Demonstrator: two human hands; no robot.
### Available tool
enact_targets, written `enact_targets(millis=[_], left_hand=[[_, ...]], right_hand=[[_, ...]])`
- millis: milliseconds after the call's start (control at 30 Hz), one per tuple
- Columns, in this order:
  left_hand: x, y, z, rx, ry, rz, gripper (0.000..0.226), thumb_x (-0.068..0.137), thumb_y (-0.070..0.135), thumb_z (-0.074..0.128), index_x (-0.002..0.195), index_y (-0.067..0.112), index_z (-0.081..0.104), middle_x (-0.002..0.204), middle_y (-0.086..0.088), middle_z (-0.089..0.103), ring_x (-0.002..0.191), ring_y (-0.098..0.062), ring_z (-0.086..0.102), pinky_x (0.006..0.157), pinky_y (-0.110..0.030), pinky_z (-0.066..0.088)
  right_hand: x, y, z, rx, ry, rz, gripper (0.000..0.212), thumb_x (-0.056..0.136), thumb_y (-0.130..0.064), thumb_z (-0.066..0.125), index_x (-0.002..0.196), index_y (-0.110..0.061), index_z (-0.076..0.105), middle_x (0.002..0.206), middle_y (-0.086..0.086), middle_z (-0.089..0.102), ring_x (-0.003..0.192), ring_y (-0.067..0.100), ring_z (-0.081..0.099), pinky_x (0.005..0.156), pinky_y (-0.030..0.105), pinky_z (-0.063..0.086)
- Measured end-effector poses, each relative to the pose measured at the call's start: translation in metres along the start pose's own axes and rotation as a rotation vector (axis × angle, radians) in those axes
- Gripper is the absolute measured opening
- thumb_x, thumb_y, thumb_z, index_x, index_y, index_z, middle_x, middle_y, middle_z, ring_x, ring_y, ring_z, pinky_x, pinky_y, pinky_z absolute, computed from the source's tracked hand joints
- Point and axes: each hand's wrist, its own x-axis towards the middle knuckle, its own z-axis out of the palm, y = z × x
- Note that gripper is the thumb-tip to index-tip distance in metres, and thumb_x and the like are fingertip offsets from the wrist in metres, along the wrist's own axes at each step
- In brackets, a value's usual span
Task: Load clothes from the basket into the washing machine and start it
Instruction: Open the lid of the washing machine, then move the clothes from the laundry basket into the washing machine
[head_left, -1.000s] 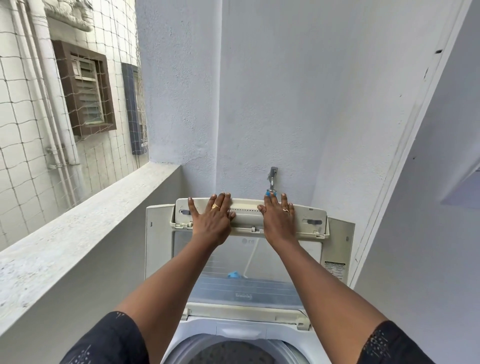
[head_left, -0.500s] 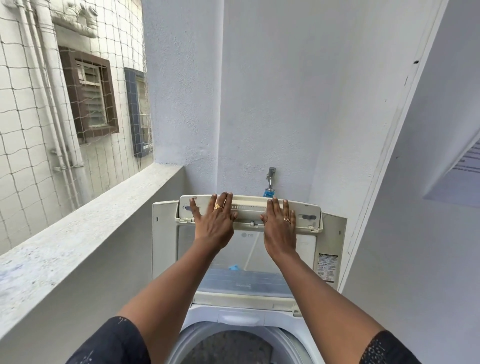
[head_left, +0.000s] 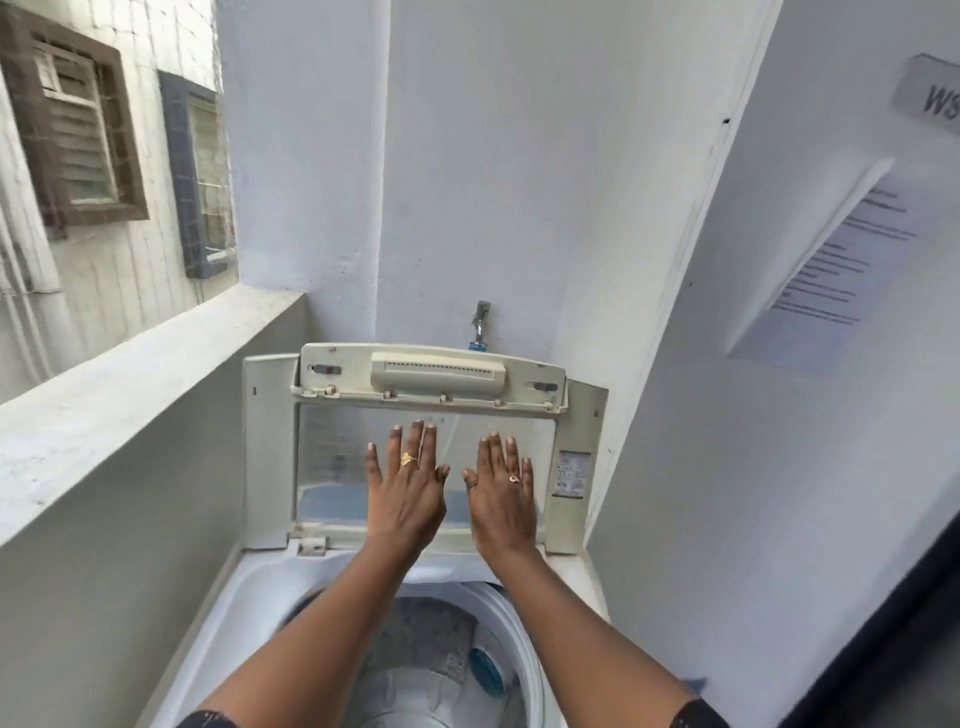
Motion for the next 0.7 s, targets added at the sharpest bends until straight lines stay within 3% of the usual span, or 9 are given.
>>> enact_targets(millis=[100,133,233,333,533,600,700], left_hand=[[-0.027,0.008,0.020,-0.062,-0.043,-0.012,0.056,0.103,0.036,0.013,0.151,0.017,-0.008,0.160,0.000,-0.009,0.148,-0.022,-0.013,0.117,-0.046,-0.011],[-0.036,0.011,0.027,-0.077,-0.060,-0.010,0.057,0.102,0.037,0.012,0.151,0.016,-0.008,0.160,0.000,-0.010,0.148,-0.022,-0.012,0.118,-0.045,-0.011],[-0.061,0.025,0.050,-0.099,-0.104,0.019,0.061,0.096,0.041,0.001,0.151,0.016,-0.005,0.160,-0.001,-0.009,0.148,-0.022,-0.010,0.118,-0.044,-0.008],[-0.078,0.048,0.070,-0.154,-0.147,0.045,0.058,0.100,0.041,0.007,0.152,0.017,0.000,0.161,-0.001,-0.006,0.149,-0.022,-0.008,0.119,-0.043,-0.004],[-0.100,0.127,0.103,-0.244,-0.190,0.201,0.053,0.101,0.036,0.026,0.149,0.015,0.020,0.160,-0.006,0.008,0.149,-0.026,0.003,0.120,-0.042,0.002],[-0.105,0.155,0.118,-0.259,-0.207,0.232,0.051,0.101,0.035,0.028,0.147,0.013,0.026,0.159,-0.009,0.014,0.148,-0.028,0.007,0.120,-0.041,0.006],[-0.115,0.199,0.145,-0.332,-0.251,0.218,0.049,0.101,0.033,0.029,0.143,0.010,0.034,0.156,-0.013,0.022,0.146,-0.030,0.015,0.119,-0.040,0.010]], right_hand=[[-0.031,0.009,0.006,-0.027,-0.074,0.032,0.080,0.081,-0.046,-0.015,0.151,-0.012,0.003,0.160,0.004,0.002,0.149,0.018,-0.002,0.112,0.031,-0.014],[-0.042,0.013,0.006,-0.060,-0.098,0.053,0.078,0.083,-0.045,-0.011,0.151,-0.010,0.010,0.160,0.005,0.009,0.149,0.019,0.006,0.113,0.032,-0.009],[-0.071,0.031,0.013,-0.121,-0.077,0.117,0.060,0.087,-0.035,0.022,0.129,-0.009,0.056,0.135,0.005,0.057,0.126,0.019,0.054,0.105,0.038,0.030],[-0.097,0.054,0.015,-0.107,-0.132,0.166,0.053,0.084,-0.033,0.031,0.116,-0.012,0.067,0.121,0.002,0.067,0.114,0.016,0.063,0.093,0.038,0.050],[-0.132,0.129,0.001,-0.148,-0.104,0.304,0.050,0.086,-0.031,0.032,0.110,-0.009,0.070,0.113,0.005,0.071,0.107,0.018,0.067,0.087,0.037,0.054],[-0.142,0.162,-0.002,-0.163,-0.066,0.320,0.050,0.091,-0.029,0.030,0.120,-0.005,0.064,0.124,0.010,0.065,0.118,0.022,0.061,0.098,0.038,0.048],[-0.155,0.209,-0.008,-0.146,-0.102,0.270,0.046,0.102,-0.027,0.028,0.141,-0.004,0.039,0.146,0.012,0.043,0.138,0.024,0.038,0.114,0.037,0.028]])
